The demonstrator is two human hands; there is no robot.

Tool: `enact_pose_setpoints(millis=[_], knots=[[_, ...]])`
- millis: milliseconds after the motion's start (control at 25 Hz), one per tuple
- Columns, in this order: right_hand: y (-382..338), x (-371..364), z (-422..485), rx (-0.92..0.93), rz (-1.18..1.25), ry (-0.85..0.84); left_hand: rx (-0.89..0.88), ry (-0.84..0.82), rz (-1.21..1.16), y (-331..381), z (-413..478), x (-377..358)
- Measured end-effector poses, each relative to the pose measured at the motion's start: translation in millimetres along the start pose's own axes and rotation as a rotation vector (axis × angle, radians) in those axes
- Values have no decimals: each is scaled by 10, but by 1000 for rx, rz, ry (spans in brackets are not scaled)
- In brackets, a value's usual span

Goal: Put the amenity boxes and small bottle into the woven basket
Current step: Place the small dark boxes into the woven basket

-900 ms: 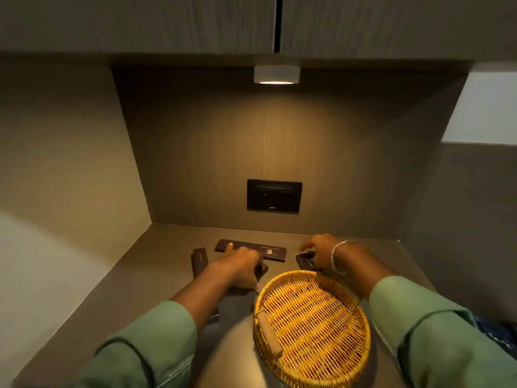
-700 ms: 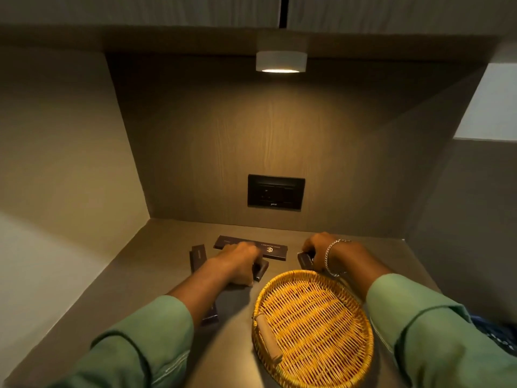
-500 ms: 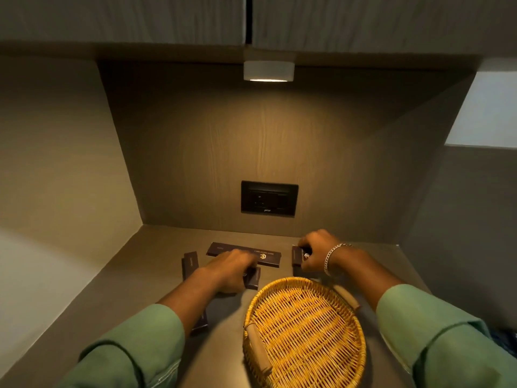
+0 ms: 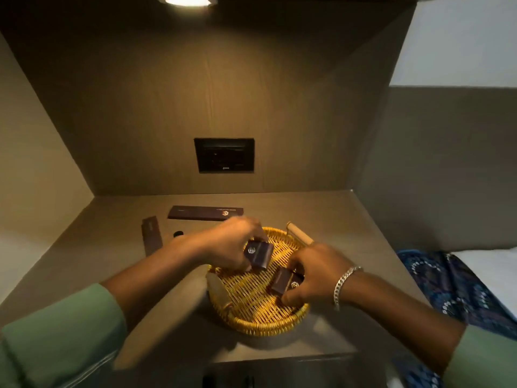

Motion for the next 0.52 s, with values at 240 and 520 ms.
enact_pose_setpoints(millis=[240,520], knots=[[7,-132,-70,-73,-4,77,-90,-132,192,260,133,-402],[56,-62,-42,-88,3,23,-35,-93,103,141,65,-266]])
Point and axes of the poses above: each hand's wrist, its own z-axis towards the middle knuckle, its own x-axis out of the back of the hand, y = z × x, the point moved 9 cm from there along z, towards the middle knuckle, and after that the axes turned 2 degrees about -z, right-handed, at the moved point
